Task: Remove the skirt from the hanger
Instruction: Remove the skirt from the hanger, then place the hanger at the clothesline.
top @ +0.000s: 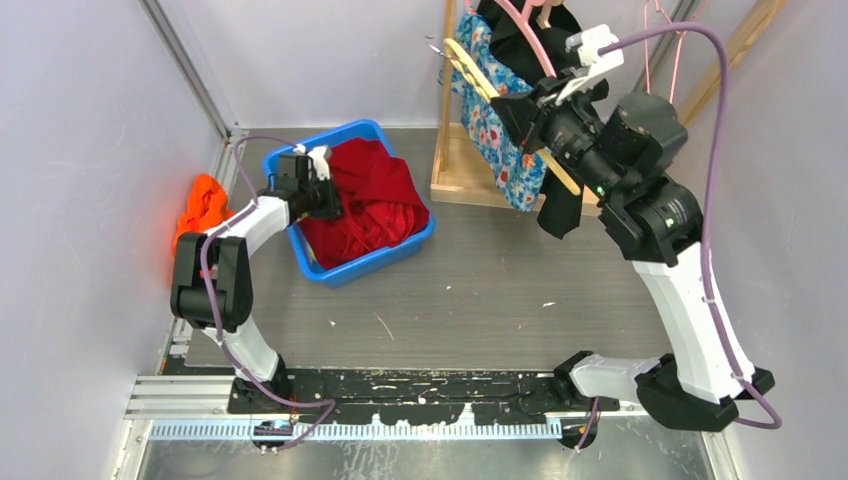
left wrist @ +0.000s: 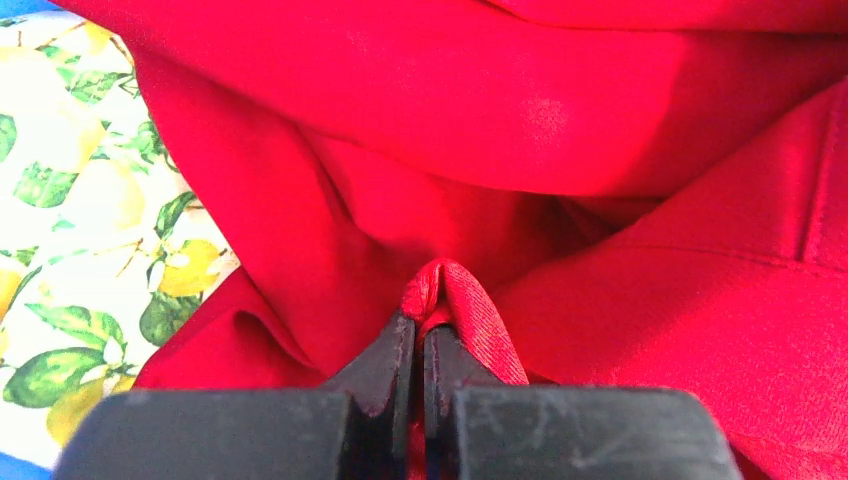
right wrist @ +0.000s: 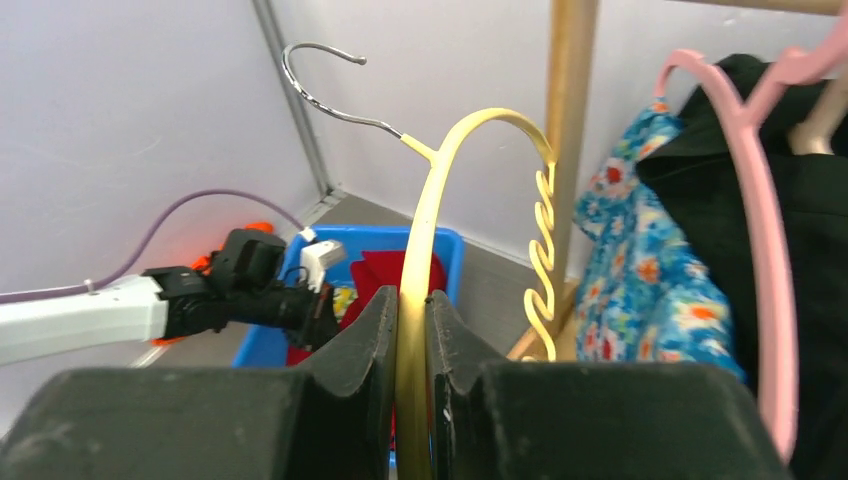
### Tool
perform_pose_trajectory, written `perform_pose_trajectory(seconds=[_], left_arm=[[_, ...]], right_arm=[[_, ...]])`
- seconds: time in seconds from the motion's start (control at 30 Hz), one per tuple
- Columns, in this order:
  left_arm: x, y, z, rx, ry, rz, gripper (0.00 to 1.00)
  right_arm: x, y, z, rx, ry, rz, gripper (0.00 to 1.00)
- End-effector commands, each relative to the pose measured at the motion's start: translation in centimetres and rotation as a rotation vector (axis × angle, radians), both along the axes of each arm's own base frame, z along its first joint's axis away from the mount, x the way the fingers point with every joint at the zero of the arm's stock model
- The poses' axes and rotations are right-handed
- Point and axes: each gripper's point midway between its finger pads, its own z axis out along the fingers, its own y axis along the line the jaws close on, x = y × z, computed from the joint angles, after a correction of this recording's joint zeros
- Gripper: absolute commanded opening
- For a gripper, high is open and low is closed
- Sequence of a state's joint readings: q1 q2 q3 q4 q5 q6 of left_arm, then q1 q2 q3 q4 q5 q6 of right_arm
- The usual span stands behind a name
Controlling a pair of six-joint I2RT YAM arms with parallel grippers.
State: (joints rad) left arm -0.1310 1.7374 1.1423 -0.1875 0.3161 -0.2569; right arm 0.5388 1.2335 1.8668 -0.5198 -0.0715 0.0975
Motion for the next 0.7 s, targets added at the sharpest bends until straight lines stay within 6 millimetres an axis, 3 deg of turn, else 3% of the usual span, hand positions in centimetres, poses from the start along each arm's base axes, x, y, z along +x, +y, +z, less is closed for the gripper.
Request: perform_pose_trajectory(seconds=[0.0,0.2,0.4,0.67], left_arm=[[-1.3,-0.3,2.0,0.009,-0.030,-0.053,0.02],[-1.1,-0.6,2.2,-0.006,-0.025,-0.062,0.02],[-0.8,-0.7,2.4,-0.003,-0.027,-0.069,0.02],[-1.1,-0.6,1.9,0.010,-0.020,-0.076,0.01]], right_arm=[[-1.8,-5.2,4.0,0.037,-0.137,-0.189,0.00],[-1.9,-7.1,3.8,0.073,-0.154,-0.281,0.00],[-0.3,-5.7,3.5,0.076,-0.148,-0.262,0.00],[-0.2,-5.1,5.0,0.118,-0.180,-0.235,0.00]])
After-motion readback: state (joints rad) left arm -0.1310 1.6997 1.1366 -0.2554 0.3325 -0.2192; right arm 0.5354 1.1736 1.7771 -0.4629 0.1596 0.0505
